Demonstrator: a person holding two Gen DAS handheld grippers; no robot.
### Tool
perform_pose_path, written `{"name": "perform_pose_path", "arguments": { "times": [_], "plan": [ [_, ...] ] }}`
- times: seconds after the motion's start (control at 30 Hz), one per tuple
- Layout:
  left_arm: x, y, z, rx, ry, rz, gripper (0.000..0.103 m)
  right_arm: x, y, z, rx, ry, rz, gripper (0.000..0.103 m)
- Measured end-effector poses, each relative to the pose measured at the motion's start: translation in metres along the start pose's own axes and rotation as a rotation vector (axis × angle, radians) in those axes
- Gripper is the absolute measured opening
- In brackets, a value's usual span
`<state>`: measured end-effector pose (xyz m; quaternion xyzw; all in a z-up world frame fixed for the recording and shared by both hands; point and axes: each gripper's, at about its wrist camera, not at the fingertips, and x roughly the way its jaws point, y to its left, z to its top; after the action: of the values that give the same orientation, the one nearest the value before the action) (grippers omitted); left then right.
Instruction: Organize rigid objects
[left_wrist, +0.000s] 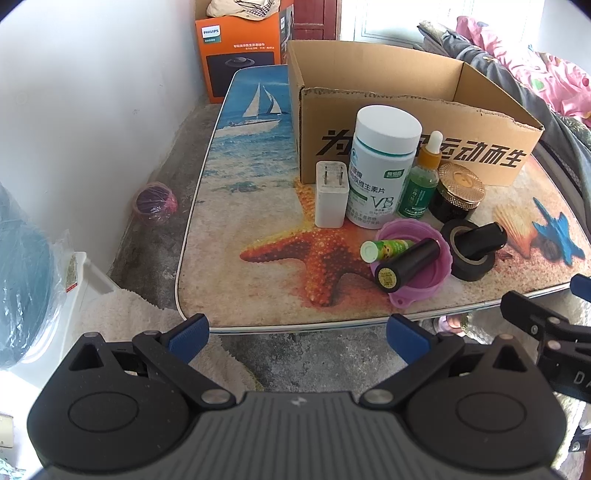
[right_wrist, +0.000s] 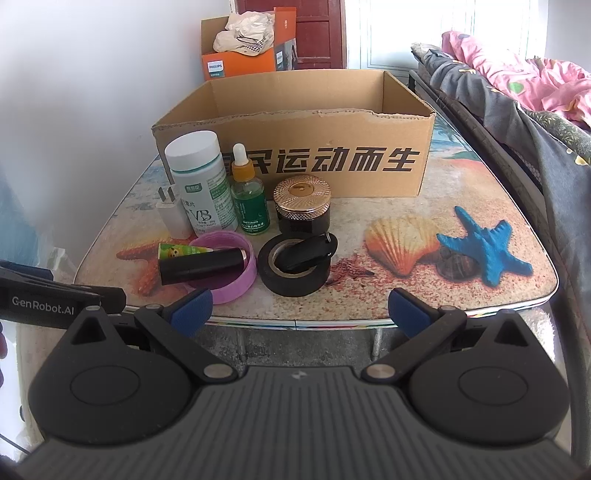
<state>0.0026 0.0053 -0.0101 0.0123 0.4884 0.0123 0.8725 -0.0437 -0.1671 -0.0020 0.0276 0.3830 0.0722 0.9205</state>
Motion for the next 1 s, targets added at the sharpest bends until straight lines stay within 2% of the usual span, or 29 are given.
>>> {"name": "perform_pose_path", "arguments": {
  "times": [0.1, 0.23, 0.33, 0.43, 0.53, 0.7, 0.8, 0.9, 1.0],
  "plan": [
    [0.002, -0.001, 0.001, 0.005, -0.006, -0.012, 0.102, 0.001, -0.002, 0.000, 0.010, -0.004, 0.002, 0.102],
    [-0.004, -0.002, 0.003, 0.024, -0.052, -0.055, 0.102, -0.001, -0.010, 0.006, 0.052, -0.033, 0.032, 0.102],
    [-0.010, -0.003, 0.004, 0.044, -0.105, -0.098, 0.102, -0.001, -0.016, 0.017, 0.102, -0.044, 0.108, 0.101],
    [-0.013, -0.008, 0.007, 0.085, -0.157, -0.147, 0.098, 0.006, -0.017, 0.029, 0.158, -0.015, 0.199, 0.093],
    [-0.011, -0.013, 0.011, 0.121, -0.169, -0.202, 0.090, 0.024, -0.016, 0.039, 0.230, 0.049, 0.293, 0.081],
    [0.002, -0.022, 0.015, 0.176, -0.132, -0.244, 0.059, 0.061, -0.009, 0.047, 0.329, 0.182, 0.389, 0.056],
    [0.009, -0.023, 0.016, 0.186, -0.109, -0.265, 0.047, 0.081, -0.004, 0.049, 0.368, 0.256, 0.415, 0.047],
    [0.016, -0.024, 0.018, 0.188, -0.085, -0.286, 0.035, 0.095, 0.000, 0.050, 0.394, 0.308, 0.428, 0.042],
    [0.022, -0.023, 0.019, 0.185, -0.069, -0.308, 0.028, 0.106, 0.002, 0.050, 0.415, 0.349, 0.419, 0.036]
  ]
}}
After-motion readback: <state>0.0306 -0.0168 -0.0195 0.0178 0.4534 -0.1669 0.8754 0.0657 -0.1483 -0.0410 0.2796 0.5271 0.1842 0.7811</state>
